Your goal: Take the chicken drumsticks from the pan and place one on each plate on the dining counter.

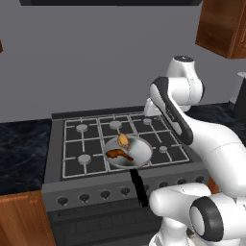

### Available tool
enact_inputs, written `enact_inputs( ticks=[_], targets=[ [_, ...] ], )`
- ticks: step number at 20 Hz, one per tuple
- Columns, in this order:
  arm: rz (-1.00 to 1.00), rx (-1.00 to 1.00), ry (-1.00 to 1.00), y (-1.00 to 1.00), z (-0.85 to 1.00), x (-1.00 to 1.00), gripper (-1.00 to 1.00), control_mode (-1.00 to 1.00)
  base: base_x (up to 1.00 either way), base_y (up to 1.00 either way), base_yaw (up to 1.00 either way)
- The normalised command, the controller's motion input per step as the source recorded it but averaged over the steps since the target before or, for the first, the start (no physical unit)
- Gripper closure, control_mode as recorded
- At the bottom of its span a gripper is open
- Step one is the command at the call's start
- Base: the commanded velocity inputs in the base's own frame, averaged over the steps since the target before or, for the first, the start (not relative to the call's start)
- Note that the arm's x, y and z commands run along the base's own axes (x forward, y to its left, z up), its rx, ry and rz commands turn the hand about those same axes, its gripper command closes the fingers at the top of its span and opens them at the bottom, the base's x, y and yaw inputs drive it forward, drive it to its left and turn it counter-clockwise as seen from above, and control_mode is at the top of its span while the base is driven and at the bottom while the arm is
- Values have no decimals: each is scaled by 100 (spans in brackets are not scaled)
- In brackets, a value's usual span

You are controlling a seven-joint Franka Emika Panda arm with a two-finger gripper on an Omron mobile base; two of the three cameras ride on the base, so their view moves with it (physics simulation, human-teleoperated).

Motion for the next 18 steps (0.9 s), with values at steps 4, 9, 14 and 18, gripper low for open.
enact_inputs(
  ticks=[4, 9, 14, 18],
  targets=[
    [10, 0, 0, 10, -24, 1, -100, -100, 0, 0, 0],
    [8, 0, 0, 40, -33, 12, -100, -100, 0, 0, 0],
    [6, 0, 0, 44, -38, 31, -100, -100, 0, 0, 0],
    [6, 0, 0, 41, -56, 42, -100, -100, 0, 0, 0]
  ],
)
